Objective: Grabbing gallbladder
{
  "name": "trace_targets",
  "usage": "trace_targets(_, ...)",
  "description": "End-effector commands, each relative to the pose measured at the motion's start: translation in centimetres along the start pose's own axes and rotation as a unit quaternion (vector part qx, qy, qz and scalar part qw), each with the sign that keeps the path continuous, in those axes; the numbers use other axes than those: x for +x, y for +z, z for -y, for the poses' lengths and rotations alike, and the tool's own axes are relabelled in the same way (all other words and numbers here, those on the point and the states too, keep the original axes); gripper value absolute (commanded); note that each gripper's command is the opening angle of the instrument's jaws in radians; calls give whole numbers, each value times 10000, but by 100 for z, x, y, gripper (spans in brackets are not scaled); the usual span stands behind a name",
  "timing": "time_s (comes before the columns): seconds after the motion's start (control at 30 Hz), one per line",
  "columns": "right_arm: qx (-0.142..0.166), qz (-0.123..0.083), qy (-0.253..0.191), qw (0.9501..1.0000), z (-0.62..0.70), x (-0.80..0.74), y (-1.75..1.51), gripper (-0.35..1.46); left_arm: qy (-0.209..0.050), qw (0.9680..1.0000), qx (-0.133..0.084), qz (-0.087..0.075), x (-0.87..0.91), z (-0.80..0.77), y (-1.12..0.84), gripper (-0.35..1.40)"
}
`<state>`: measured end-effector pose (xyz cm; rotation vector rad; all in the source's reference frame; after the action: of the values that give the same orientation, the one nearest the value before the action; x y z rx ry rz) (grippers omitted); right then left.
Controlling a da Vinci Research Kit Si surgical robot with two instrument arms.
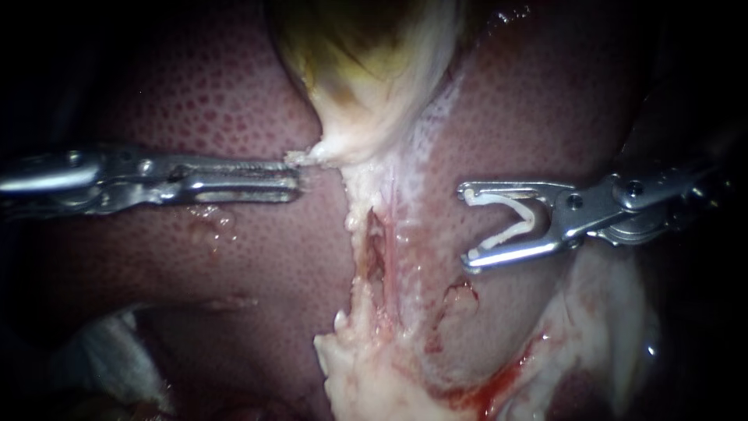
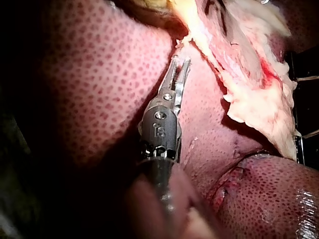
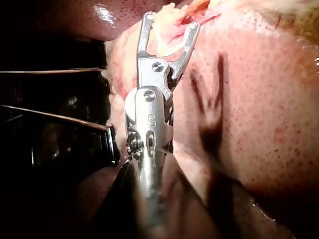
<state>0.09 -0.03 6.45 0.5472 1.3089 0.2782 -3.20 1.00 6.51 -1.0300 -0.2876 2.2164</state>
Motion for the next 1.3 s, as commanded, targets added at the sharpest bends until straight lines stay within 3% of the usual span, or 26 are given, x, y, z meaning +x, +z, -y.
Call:
trace_targets(0.03, 2, 0, -2, 10000, 0, 0, 0, 59, 52, 10000, 3, -13, 3, 2, -4, 24)
trace_targets(0.17, 2, 0, -2, 10000, 0, 0, 0, 59, 157, 9998, 35, -71, 15, 3, -19, 32)
trace_targets(0.3, 2, 0, -2, 10000, 0, 0, 0, 59, 331, 9990, 76, -295, 29, -3, -22, 42)
trace_targets(0.47, 2, 0, -2, 10000, 0, 0, 0, 59, 378, 9978, 76, -535, 50, -12, -16, 42)
trace_targets(0.7, 1, 0, -2, 10000, 0, 0, 0, 59, 383, 9977, -61, -565, 66, -29, 5, 42)
trace_targets(0.9, 0, 0, -2, 10000, 0, 0, 0, 59, 390, 9975, -108, -575, 68, -36, 20, 41)
trace_targets(1.13, 0, 0, -1, 10000, 0, 0, 1, 59, 404, 9974, -100, -581, 66, -32, 34, 24)
trace_targets(1.3, 0, 0, -1, 10000, 0, 0, 1, 59, 453, 9972, -128, -584, 60, -24, 32, -15)
